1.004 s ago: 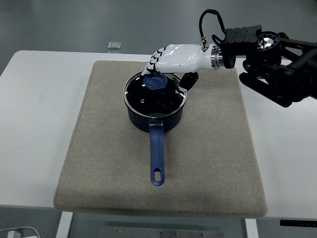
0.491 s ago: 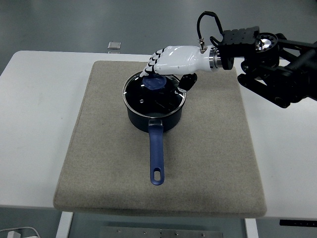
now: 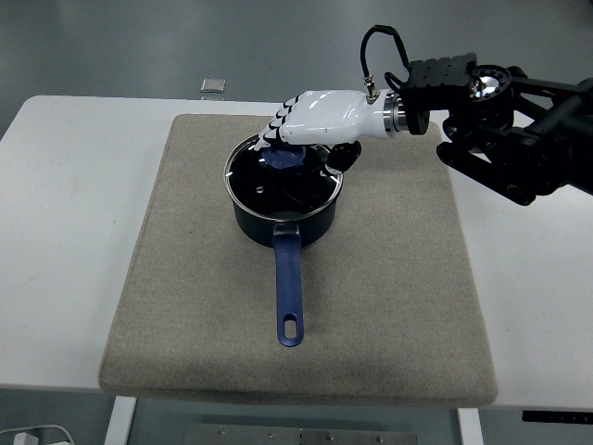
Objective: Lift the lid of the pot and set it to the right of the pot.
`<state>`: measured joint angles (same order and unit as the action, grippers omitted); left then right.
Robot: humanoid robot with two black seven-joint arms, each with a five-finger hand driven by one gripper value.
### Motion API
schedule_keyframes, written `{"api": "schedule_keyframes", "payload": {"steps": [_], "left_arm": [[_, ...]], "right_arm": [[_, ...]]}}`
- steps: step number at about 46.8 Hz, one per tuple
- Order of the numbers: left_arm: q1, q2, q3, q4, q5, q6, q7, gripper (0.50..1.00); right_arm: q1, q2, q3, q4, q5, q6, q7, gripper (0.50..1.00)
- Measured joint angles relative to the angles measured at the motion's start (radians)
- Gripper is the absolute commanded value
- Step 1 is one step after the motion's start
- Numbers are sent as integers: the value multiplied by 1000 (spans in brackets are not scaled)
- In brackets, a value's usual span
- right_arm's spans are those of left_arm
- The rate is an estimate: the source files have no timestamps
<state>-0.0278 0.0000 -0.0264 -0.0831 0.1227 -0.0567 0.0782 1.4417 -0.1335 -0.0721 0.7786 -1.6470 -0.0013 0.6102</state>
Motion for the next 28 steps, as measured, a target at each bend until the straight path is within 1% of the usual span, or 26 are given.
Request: {"api": "schedule_keyframes", "payload": {"steps": [12,15,16,19,21,22,24,26,27,28], "left_arm": [[0,0,0,0,0,0,0,1000],[0,0,0,0,0,0,0,1000],[0,0,0,0,0,0,0,1000],[0,0,0,0,0,0,0,1000],[0,0,0,0,0,0,0,1000],[0,0,0,0,0,0,0,1000],[0,0,0,0,0,0,0,1000],[0,0,0,0,0,0,0,1000],[0,0,0,0,0,0,0,1000],[0,0,0,0,0,0,0,1000]], "right_arm": [[5,2,-1,4,1,3,1,844],[5,2,-1,4,1,3,1,836],[5,2,-1,4,1,3,1,826],[2,2,-1,4,3,3,1,766],[0,2,-1,4,4,3,1,738],[-1,1,-1,4,4,3,1,711],[-2,1,-1,4,4,3,1,650],[-4,1,-1,4,4,4,1,556],[-4,1,-1,4,5,4,1,517],[-4,1,-1,4,5,5,1,500]]}}
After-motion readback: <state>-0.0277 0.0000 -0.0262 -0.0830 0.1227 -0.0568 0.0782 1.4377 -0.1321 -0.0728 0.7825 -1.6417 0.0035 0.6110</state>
